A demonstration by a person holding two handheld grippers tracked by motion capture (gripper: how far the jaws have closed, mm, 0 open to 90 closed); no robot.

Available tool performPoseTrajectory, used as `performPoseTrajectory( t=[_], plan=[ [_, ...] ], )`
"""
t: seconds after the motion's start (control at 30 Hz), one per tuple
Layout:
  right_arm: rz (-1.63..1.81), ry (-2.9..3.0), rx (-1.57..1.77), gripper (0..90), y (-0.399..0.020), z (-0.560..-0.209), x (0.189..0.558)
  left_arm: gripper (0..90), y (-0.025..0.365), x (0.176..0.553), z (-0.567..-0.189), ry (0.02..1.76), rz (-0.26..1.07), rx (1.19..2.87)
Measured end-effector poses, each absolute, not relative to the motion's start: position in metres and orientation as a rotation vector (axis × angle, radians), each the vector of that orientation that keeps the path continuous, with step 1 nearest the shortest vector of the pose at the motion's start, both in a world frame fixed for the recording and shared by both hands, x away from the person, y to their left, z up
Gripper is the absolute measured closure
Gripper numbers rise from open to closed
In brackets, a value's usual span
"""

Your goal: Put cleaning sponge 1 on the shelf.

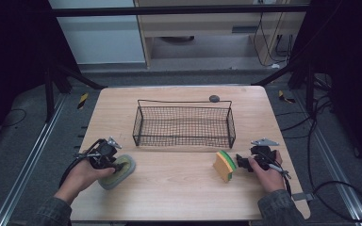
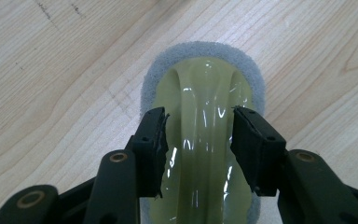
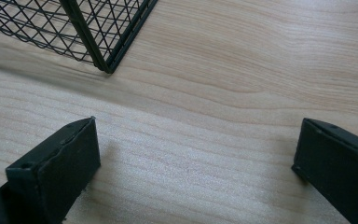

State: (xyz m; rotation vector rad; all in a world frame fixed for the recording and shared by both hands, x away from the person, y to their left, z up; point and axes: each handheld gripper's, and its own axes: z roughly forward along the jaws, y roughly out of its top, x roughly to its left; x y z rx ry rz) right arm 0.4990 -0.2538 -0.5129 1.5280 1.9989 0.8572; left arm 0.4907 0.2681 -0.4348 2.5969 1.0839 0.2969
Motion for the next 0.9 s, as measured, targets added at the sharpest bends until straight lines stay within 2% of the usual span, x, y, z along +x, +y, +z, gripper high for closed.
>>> performPoseTrajectory(
  t=[0.37,0.8,0.9],
  plan=[
    [0.857,1.999,1.528,0.4,-0.254,-0.513,0.499,69.1,0.271,0.493,-0.438,1.058,0.229,2.6],
    [0.869,2.025,1.504,0.4,-0.254,-0.513,0.501,70.1,0.272,0.478,-0.423,0.931,0.31,2.589],
    [0.871,2.031,1.5,0.5,-0.254,-0.513,0.501,70.1,0.269,0.471,-0.413,0.876,0.379,2.58]
  ],
)
